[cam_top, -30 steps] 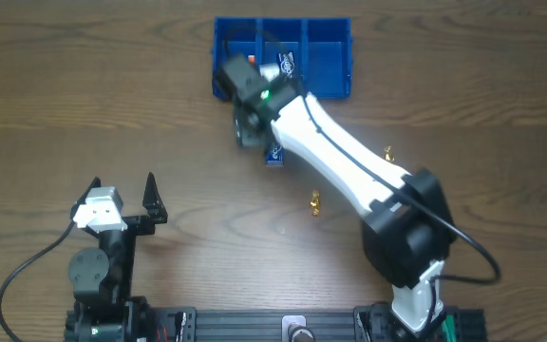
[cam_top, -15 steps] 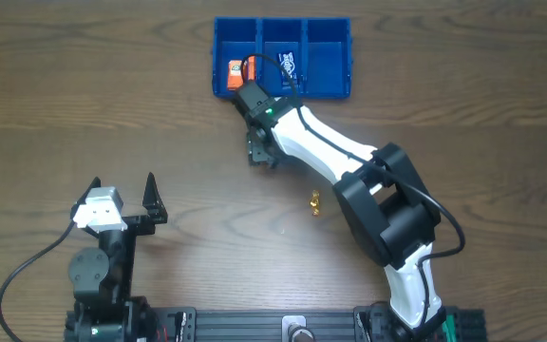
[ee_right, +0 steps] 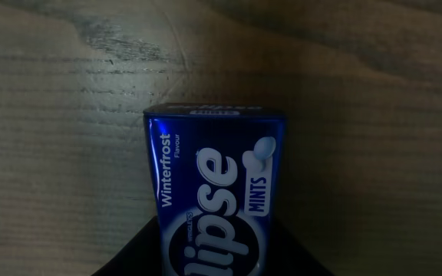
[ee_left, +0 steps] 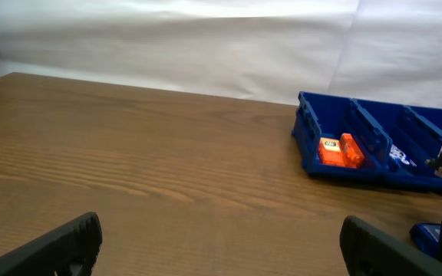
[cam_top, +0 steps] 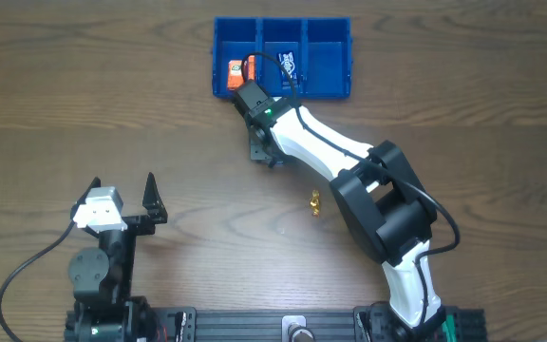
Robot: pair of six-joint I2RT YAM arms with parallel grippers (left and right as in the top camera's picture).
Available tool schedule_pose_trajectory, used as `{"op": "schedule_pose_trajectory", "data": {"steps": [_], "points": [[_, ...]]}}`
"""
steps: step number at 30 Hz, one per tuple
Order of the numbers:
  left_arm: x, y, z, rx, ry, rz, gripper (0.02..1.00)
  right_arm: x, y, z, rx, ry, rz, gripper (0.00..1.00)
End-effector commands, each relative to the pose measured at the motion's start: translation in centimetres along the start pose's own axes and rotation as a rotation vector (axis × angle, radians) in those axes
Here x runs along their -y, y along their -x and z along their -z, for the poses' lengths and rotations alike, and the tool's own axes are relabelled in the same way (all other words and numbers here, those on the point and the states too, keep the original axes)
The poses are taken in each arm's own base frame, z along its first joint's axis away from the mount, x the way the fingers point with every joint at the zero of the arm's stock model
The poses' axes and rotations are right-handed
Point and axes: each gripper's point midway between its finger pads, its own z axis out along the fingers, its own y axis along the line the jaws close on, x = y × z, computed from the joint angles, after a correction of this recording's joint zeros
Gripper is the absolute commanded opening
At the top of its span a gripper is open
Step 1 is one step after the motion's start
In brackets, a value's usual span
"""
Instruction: Sort Candies Into Trays
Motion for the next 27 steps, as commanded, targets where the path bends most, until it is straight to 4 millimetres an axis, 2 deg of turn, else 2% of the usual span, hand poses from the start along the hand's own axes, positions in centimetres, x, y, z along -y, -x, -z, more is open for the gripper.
{"op": "schedule_pose_trajectory", "data": {"steps": [1,5,7,10,13,15,16,20,22,27], "points": [[0.0,-1.6,-0.1,-0.051,-0.007,-0.013,0.998,-1.2,1.0,5.5,0.111,0.022,0.021,0.218],[0.0,-1.6,-0.1,-0.051,-0.007,-0.013,0.998,0.3,4.7,16.5,0.351,0.054,-0.003,0.211],[0.0,-1.6,-0.1,-0.051,-0.007,-0.013,0.996,1.8,7.7,19.9,0.426,0.033,-0.015,0.209],[0.0,-1.6,-0.1,-0.051,-0.007,-0.013,0.998,3.0,12.6,22.1,0.509,0.018,0.008,0.211],[0.0,-1.6,-0.1,-0.051,-0.007,-0.013,0.998,3.1,16.7,21.8,0.549,0.001,0.013,0.211],[0.0,-1.6,-0.1,-0.051,-0.007,-0.013,0.998,3.1,18.9,20.3,0.553,-0.011,-0.004,0.209],[0.0,-1.6,-0.1,-0.051,-0.007,-0.013,0.998,3.2,20.2,18.1,0.54,-0.024,-0.014,0.211],[0.0,-1.6,-0.1,-0.051,-0.007,-0.013,0.998,4.0,21.0,13.2,0.473,-0.045,-0.025,0.209],[0.0,-1.6,-0.1,-0.051,-0.007,-0.013,0.998,4.3,20.9,11.8,0.447,-0.043,-0.031,0.207],[0.0,-1.6,-0.1,-0.051,-0.007,-0.013,0.998,4.3,20.8,10.2,0.425,-0.05,-0.028,0.211]]}}
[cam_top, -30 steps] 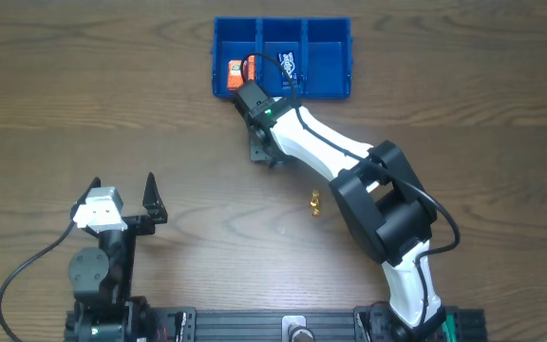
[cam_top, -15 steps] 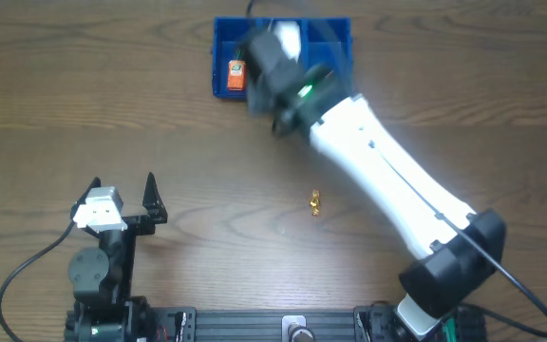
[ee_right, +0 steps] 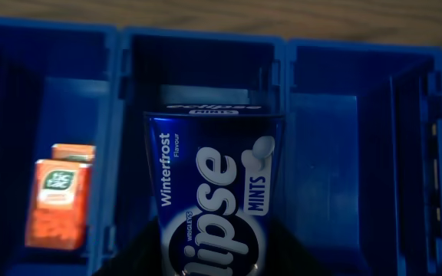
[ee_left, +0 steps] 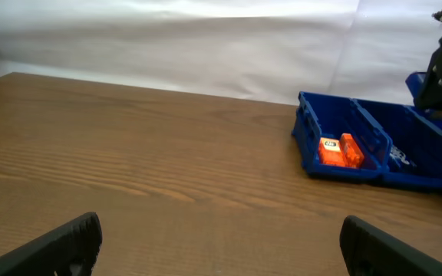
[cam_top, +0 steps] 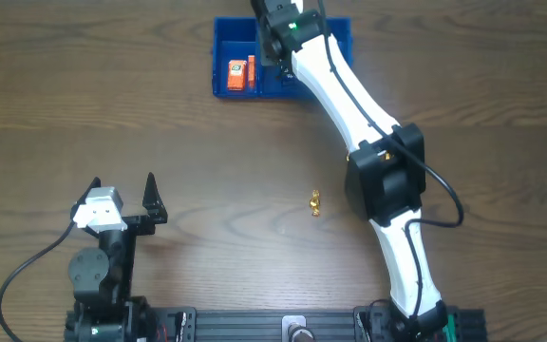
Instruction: Sort Candies Into Trays
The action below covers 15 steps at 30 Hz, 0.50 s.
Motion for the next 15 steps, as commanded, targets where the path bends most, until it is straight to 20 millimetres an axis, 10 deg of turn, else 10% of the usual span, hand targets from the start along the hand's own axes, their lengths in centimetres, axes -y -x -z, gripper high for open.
{"op": "schedule_pose_trajectory", "data": {"steps": [1,6,10,15], "points": [[0.0,-1.6,-0.1,-0.051,-0.007,-0.013,0.998,0.2,1.6,0.8,0.042,0.013,-0.009,0.215],[0.0,-1.6,-0.1,-0.051,-0.007,-0.013,0.996,-0.2,1.3,-0.2,0.034,0.024,-0.008,0.27],[0.0,-1.6,-0.1,-0.051,-0.007,-0.013,0.998,-0.5,1.3,-0.1,0.034,0.042,-0.008,0.625],[0.0,-1.6,-0.1,-0.051,-0.007,-0.013,0.998,-1.6,1.7,1.4,0.054,0.071,0.025,0.768]]}}
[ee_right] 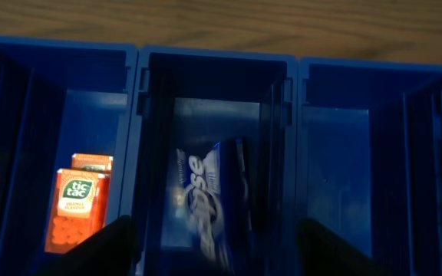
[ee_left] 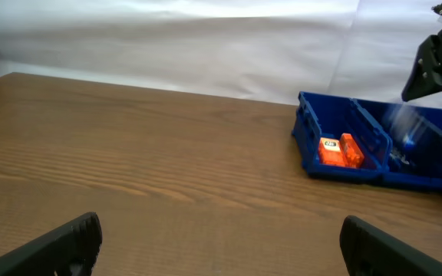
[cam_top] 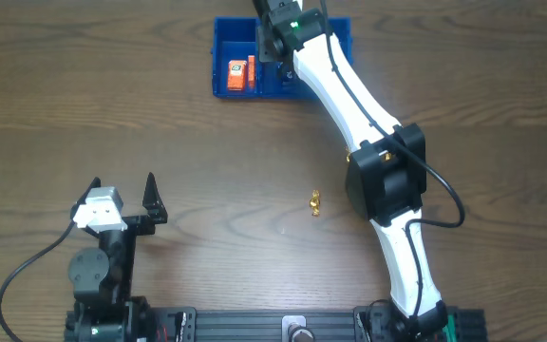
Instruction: Sort Candies Into Trays
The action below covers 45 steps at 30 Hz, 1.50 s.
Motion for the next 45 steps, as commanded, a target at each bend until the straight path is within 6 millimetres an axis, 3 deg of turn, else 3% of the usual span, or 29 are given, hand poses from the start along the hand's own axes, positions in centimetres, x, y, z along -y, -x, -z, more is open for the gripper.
{"op": "schedule_pose_trajectory", "data": {"steps": [1,4,6,7,10,12,18,21,22,25,34,45], "points": [[0.0,-1.6,-0.1,-0.051,-0.007,-0.013,0.998,-1.1,1.4,2.4,0.045,0.036,0.026,0.776],[0.0,-1.6,-0.1,-0.051,-0.007,-0.013,0.998,0.0,3.0,7.9,0.089,0.042,0.015,0.805],[0.0,-1.6,-0.1,-0.051,-0.007,-0.013,0.998,1.7,3.1,12.8,0.104,0.021,0.014,0.814],[0.0,-1.6,-0.1,-0.051,-0.007,-0.013,0.998,2.4,2.8,14.3,0.106,0.004,0.016,0.816],[0.0,-1.6,-0.1,-0.051,-0.007,-0.013,0.998,4.1,-0.3,19.1,0.078,-0.021,0.047,0.818],[0.0,-1.6,-0.1,-0.051,-0.007,-0.013,0.998,5.2,-4.9,20.3,0.012,-0.03,0.036,0.818],[0.0,-1.6,-0.1,-0.051,-0.007,-0.013,0.998,6.9,-22.3,16.6,-0.3,0.002,-0.07,0.812],[0.0,-1.6,-0.1,-0.051,-0.007,-0.013,0.998,6.5,-28.7,13.5,-0.431,0.014,-0.073,0.805],[0.0,-1.6,-0.1,-0.051,-0.007,-0.013,0.998,6.4,-29.6,12.9,-0.449,0.017,-0.069,0.805],[0.0,-1.6,-0.1,-0.051,-0.007,-0.013,0.998,6.3,-31.2,11.4,-0.478,0.007,-0.053,0.798],[0.0,-1.6,-0.1,-0.051,-0.007,-0.013,0.996,5.0,-32.0,7.9,-0.494,0.009,-0.039,0.774],[0.0,-1.6,-0.1,-0.051,-0.007,-0.013,0.998,4.6,-32.8,6.7,-0.51,0.001,-0.026,0.704]]}}
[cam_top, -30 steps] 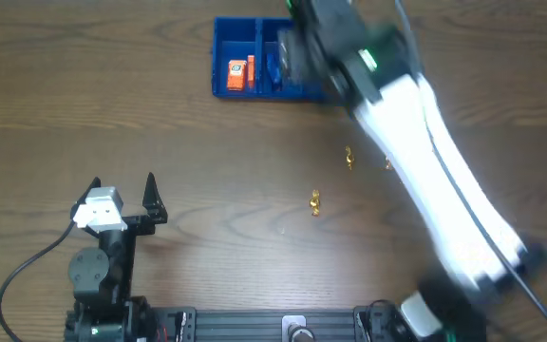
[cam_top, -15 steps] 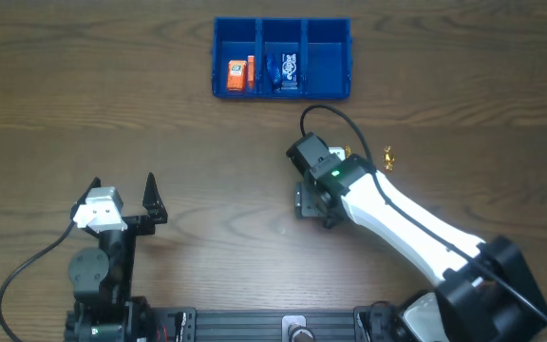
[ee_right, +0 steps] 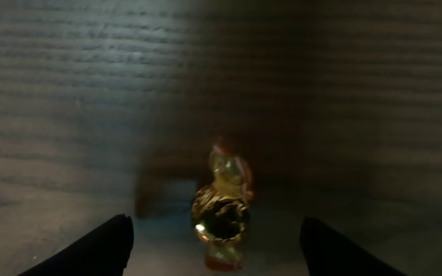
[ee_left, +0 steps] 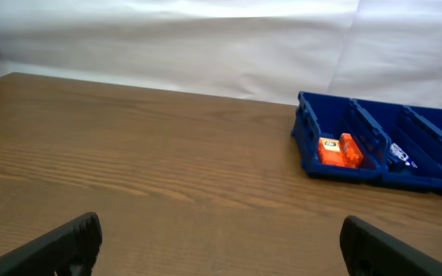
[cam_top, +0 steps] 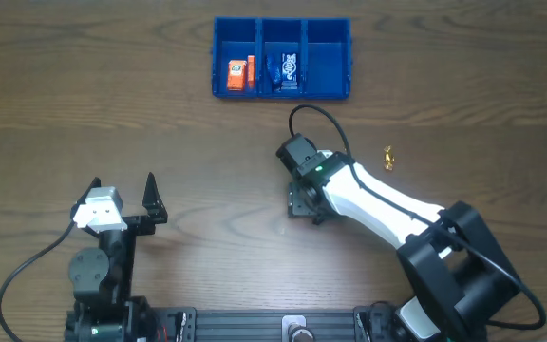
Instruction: Sort Candies Into Trays
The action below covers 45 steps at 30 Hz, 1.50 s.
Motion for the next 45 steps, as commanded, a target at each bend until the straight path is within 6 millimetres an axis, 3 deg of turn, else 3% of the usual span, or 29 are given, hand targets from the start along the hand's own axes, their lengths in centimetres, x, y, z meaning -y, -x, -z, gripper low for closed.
{"op": "schedule_pose_trajectory", "data": {"steps": [1,8,11,17,29,32,36,37,40,41,45], "points": [[0.0,-1.6,-0.1,-0.051,-0.007,-0.013,0.998,-0.1,0.0,-0.8,-0.001,-0.007,-0.007,0.7],[0.0,-1.6,-0.1,-0.051,-0.007,-0.013,0.996,0.4,0.3,-1.1,0.003,-0.024,-0.017,0.658],[0.0,-1.6,-0.1,-0.051,-0.007,-0.013,0.998,0.4,0.4,-1.1,0.008,-0.025,-0.017,0.597],[0.0,-1.6,-0.1,-0.051,-0.007,-0.013,0.998,0.3,0.5,-1.2,0.01,-0.024,-0.017,0.358],[0.0,-1.6,-0.1,-0.051,-0.007,-0.013,0.998,0.2,0.9,-1.1,0.031,-0.02,-0.018,0.187],[0.0,-1.6,-0.1,-0.051,-0.007,-0.013,0.998,-0.1,1.9,0.5,0.075,-0.004,-0.008,0.141],[0.0,-1.6,-0.1,-0.051,-0.007,-0.013,0.998,-0.4,6.4,8.6,0.286,0.019,-0.015,0.139],[0.0,-1.6,-0.1,-0.051,-0.007,-0.013,0.998,-0.6,8.8,12.6,0.375,0.046,-0.008,0.137],[0.0,-1.6,-0.1,-0.051,-0.007,-0.013,0.998,0.7,14.3,18.3,0.505,0.066,-0.037,0.128],[0.0,-1.6,-0.1,-0.051,-0.007,-0.013,0.998,1.8,17.6,20.2,0.558,0.061,-0.059,0.128],[0.0,-1.6,-0.1,-0.051,-0.007,-0.013,0.998,3.2,24.6,21.5,0.623,0.024,-0.056,0.128]]}}
